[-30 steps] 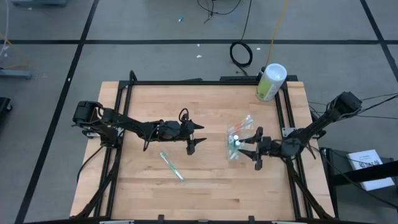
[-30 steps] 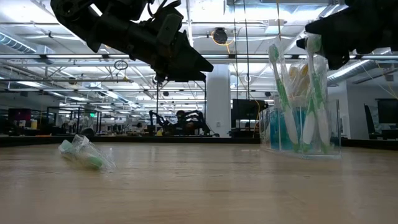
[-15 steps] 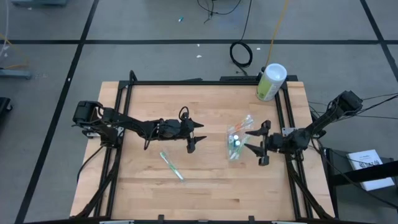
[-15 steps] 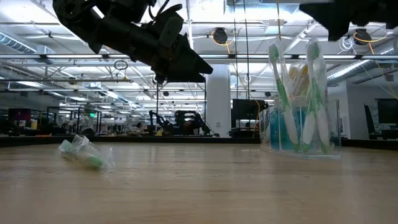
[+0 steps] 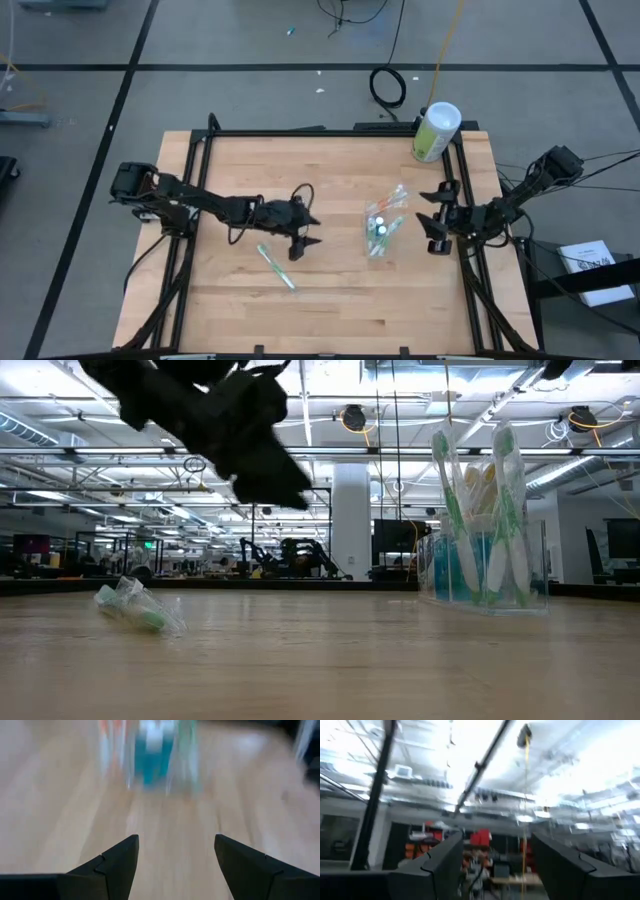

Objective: Pick & Place toothbrushing station
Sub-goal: Put the green toothbrush into the bottom of the transparent organizer

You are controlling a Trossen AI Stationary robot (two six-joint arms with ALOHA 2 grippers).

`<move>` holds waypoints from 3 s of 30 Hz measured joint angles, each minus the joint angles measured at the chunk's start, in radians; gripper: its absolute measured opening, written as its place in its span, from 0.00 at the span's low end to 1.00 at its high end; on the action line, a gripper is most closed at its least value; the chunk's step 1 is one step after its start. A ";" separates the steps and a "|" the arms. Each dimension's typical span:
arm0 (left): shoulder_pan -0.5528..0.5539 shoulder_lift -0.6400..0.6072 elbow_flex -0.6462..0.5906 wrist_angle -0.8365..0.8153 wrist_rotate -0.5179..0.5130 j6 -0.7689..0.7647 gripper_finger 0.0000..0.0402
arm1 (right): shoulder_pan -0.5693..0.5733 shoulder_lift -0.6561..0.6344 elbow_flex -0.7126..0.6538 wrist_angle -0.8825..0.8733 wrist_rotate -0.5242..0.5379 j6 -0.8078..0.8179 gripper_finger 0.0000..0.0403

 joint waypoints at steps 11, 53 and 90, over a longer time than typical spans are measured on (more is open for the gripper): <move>-0.149 -0.059 0.123 -0.866 -0.001 -0.630 0.66 | 0.000 -0.016 0.000 0.008 -0.129 -0.089 0.54; -0.060 0.035 0.017 -0.630 -0.376 -0.745 0.66 | 0.000 -0.014 0.000 -0.066 -0.126 -0.071 0.53; -0.272 0.315 0.286 -0.889 0.151 -0.811 0.66 | -0.001 -0.015 0.001 -0.058 -0.123 -0.060 0.53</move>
